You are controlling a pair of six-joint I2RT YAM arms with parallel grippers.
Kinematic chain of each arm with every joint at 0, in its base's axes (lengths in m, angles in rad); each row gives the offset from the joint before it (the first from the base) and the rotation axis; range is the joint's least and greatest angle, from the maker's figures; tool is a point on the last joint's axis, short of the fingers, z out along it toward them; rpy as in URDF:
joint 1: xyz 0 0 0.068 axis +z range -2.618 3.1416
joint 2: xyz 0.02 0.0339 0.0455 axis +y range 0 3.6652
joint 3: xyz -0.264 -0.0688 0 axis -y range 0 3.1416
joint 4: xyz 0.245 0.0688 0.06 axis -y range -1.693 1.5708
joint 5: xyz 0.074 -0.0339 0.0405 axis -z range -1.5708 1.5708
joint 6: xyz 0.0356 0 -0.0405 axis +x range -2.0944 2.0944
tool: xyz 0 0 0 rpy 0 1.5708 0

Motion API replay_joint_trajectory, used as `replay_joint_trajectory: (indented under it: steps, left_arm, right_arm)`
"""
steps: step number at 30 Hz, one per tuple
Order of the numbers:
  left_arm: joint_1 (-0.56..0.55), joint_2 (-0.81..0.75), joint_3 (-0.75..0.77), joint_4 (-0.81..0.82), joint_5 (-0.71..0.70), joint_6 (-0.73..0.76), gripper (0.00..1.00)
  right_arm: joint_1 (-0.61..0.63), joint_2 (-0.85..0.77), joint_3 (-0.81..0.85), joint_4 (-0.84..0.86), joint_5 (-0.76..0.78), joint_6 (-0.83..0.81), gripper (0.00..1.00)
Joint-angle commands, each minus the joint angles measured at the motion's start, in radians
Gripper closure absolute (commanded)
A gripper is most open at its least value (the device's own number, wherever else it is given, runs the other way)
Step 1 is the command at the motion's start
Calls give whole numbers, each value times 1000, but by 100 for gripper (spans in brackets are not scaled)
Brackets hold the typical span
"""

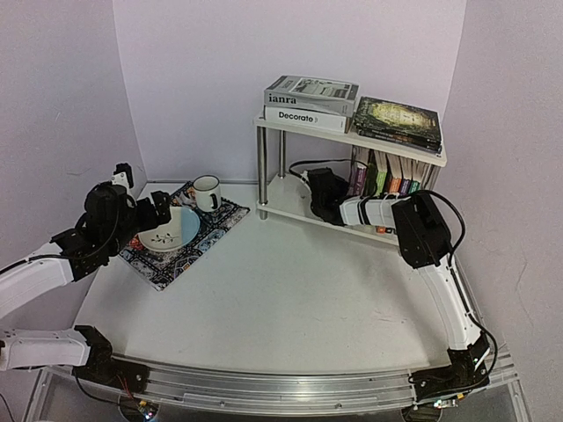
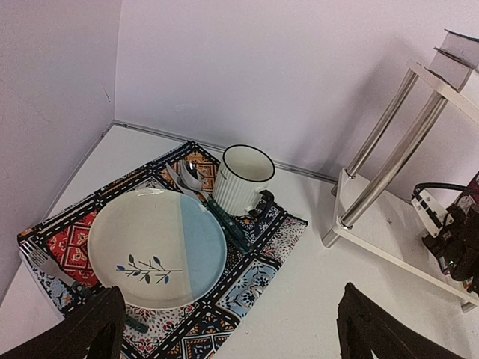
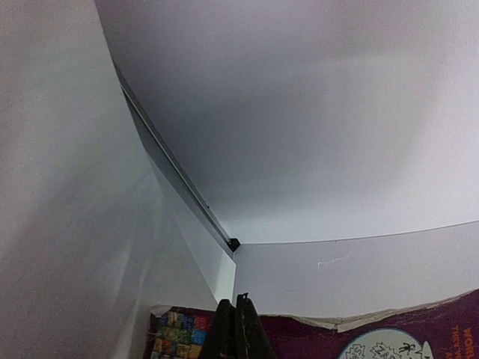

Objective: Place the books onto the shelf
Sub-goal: Adjust the book on the shelf.

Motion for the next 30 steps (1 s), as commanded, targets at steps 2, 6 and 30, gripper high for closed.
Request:
replay_joint_trajectory:
  steps: [2,6,30]
  left_arm:
    - [7,-19,32,23,4,14,0]
    - [7,-18,32,23,8,17,0]
    - [7,-35,34,27,14,35,0]
  right_arm:
    - [-31,4,30,40,62,-29,100]
    - [-48,18,41,40,92,-45,100]
    - [-78,109,127,-20,137,-51,100]
